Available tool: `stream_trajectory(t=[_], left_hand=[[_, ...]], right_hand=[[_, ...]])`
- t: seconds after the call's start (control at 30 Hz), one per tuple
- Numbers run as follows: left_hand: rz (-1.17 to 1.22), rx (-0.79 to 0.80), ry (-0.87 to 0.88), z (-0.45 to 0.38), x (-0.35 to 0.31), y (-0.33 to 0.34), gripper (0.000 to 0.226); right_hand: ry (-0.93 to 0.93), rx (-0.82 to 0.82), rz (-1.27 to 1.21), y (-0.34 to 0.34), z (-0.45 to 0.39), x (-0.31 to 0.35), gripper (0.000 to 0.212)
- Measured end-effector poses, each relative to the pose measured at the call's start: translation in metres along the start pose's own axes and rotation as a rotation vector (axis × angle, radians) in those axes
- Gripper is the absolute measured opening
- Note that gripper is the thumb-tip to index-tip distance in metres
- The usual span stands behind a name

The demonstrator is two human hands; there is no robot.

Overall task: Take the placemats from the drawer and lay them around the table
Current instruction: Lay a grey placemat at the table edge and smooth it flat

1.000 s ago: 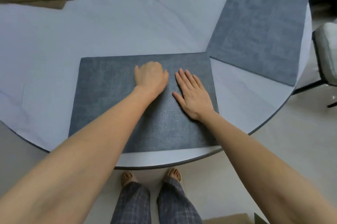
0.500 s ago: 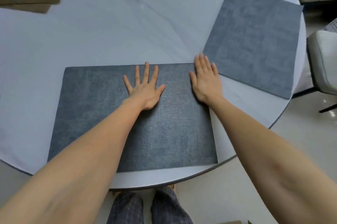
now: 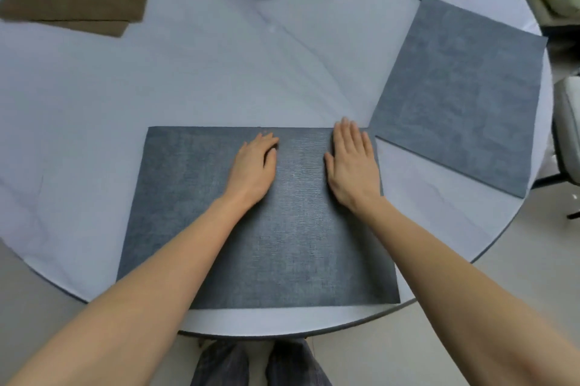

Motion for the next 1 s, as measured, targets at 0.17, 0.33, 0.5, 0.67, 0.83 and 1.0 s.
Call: stream_trajectory(t=[0.17, 0.33, 0.5, 0.67, 0.83, 1.0], left_hand=[[-0.048, -0.030, 0.067, -0.004, 0.043, -0.045, 0.043], [-0.493, 0.113, 0.261, -0.005, 0.081, -0.027, 0.056], [-0.525, 0.049, 0.161, -0.015, 0.117, -0.055, 0.062], [-0.539, -0.022, -0.115, -0.018, 0.168, -0.100, 0.069], [-0.558, 0.101, 0.235, 0.022, 0.132, -0.071, 0.069], [-0.559, 0.085, -0.014, 0.001, 0.168, -0.100, 0.073]], right_hand=[[-0.082, 0.088, -0.180, 0.026, 0.018, 0.124, 0.057], [0.083, 0.013, -0.032, 0.051, 0.038, 0.153, 0.063], [0.081, 0.008, -0.013, 0.050, 0.039, 0.153, 0.063], [0.108, -0.012, -0.009, 0.047, 0.040, 0.154, 0.063], [0.106, -0.018, -0.004, 0.048, 0.040, 0.154, 0.064], [0.101, -0.026, -0.022, 0.046, 0.040, 0.154, 0.063]])
Point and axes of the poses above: each hand's wrist, its own z-axis away from the middle knuckle, its own y-axis out of the palm, x = y × z, the point moved 10 cm from there along -z, towards the middle knuckle, and after that the axes turned 6 degrees about -x, right-handed, at the moved point
